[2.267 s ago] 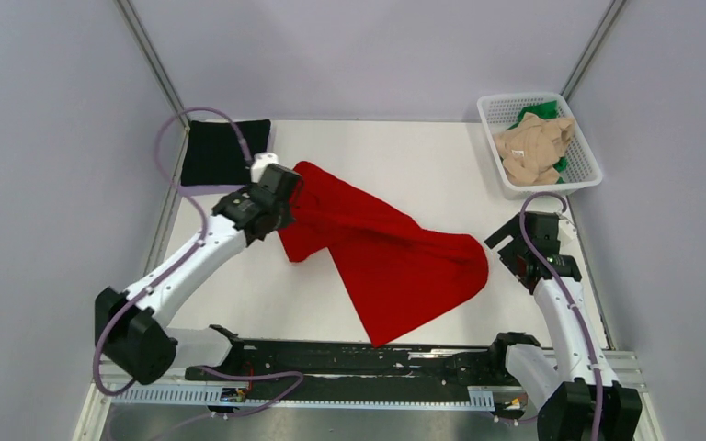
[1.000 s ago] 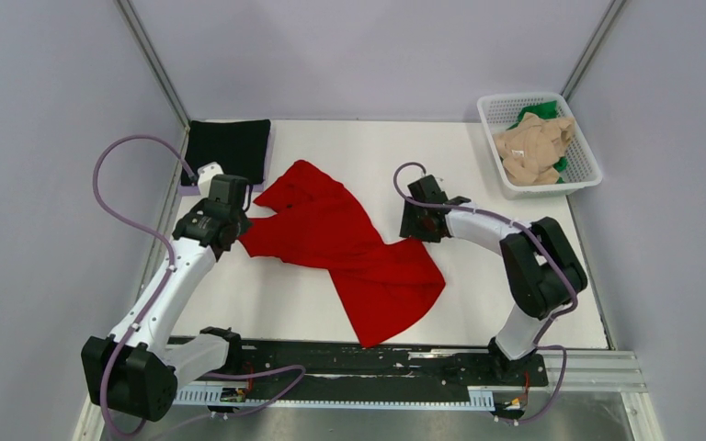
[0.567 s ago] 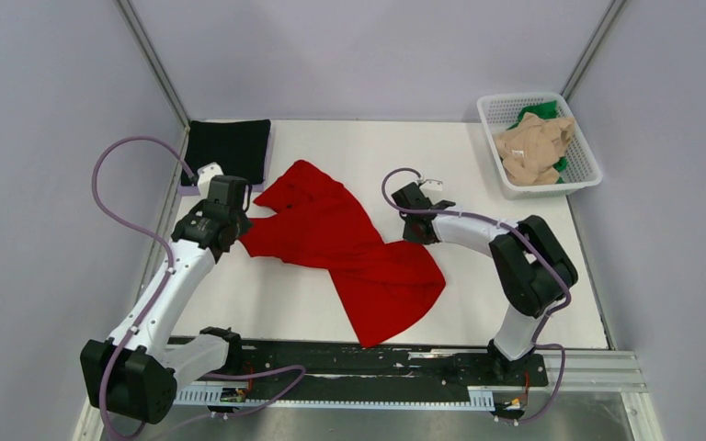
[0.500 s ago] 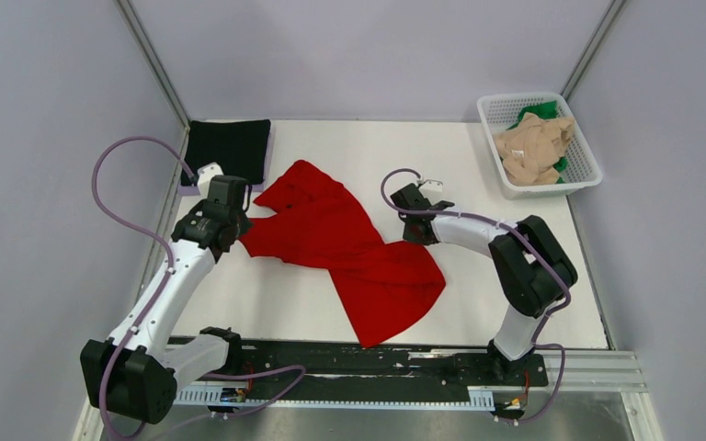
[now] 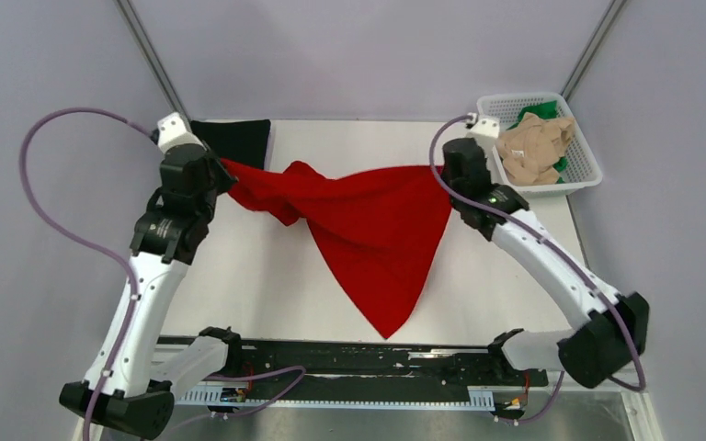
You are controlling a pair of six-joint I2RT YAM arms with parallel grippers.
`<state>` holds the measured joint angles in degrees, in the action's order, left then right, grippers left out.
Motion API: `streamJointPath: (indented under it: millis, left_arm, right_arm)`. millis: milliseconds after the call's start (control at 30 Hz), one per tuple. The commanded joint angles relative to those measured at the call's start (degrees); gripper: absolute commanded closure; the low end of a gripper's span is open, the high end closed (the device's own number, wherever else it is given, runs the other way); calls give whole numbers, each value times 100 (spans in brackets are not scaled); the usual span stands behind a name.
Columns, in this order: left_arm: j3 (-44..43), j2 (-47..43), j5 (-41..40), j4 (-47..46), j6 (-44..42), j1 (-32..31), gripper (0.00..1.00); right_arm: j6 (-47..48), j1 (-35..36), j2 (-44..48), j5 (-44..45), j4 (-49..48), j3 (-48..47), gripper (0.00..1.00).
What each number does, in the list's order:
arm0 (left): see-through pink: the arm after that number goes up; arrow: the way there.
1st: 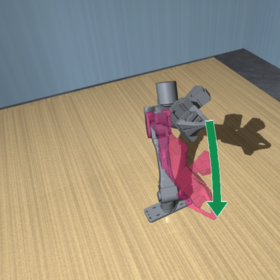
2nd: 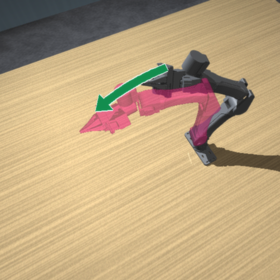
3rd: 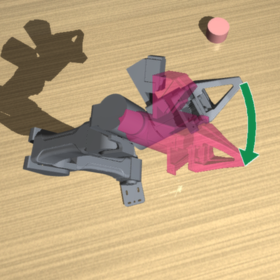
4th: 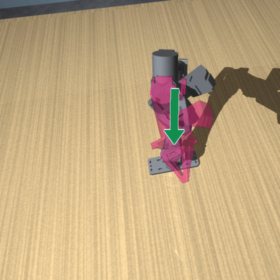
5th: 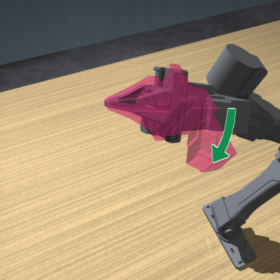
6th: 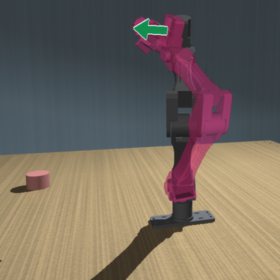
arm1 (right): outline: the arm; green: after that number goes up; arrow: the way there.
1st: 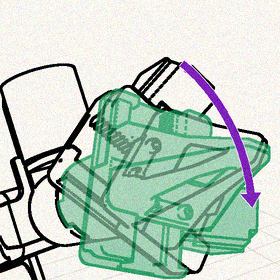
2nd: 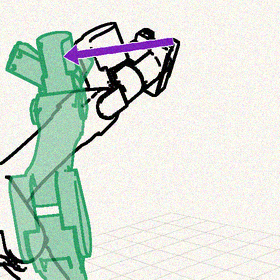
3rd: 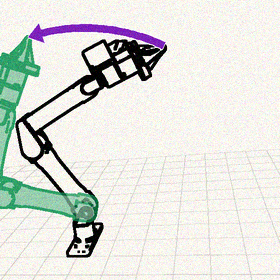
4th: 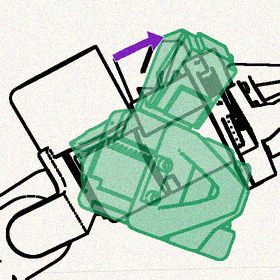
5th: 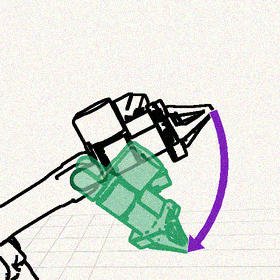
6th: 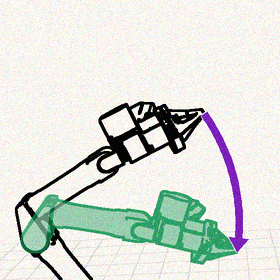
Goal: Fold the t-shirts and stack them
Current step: Flatten out the tshirt
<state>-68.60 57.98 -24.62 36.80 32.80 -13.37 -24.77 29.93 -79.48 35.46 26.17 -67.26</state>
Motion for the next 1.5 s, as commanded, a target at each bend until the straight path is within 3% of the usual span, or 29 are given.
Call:
streamJointPath:
  millis: [0,300,567,767,900,1033,1200,1267,1367,1467]
  left_arm:
    - [-1060,-567,395,-1027,-627,45,100]
    - [-3155,-777,1372,-1069,-1438,45,100]
    - [-5044,-530,2236,-644,-1871,44,100]
    - [-5608,-430,2830,-675,-1863,47,100]
    - [-5316,-423,2685,-793,-1899,45,100]
    - [-4559,-403,2208,-969,-1972,45,100]
    - [-2759,-122,996,-1532,-1959,45,100]
    - [-2121,267,418,-1768,-1886,45,100]
    - [-1490,1117,12,-2112,-1780,51,100]
    - [-1326,2784,164,-2569,-1681,53,98]
  right_arm:
    - [890,-14,1224,155,-629,-549,100]
    - [1588,-14,3212,-1012,-1140,-1099,100]
    - [1728,-13,3673,-1864,-482,-2269,100]
    - [1816,-14,3814,-2204,-254,-2734,100]
    - [1945,-14,3789,-1788,-240,-2685,100]
    - [2117,-15,3633,-763,-344,-2324,100]
    - [2597,-18,3135,1101,-1125,-1287,100]
    - [2563,-182,2798,1427,-1359,-787,99]
    - [1548,-1104,2113,612,-1346,35,98]
    - [695,-2148,1028,-873,-1652,520,97]
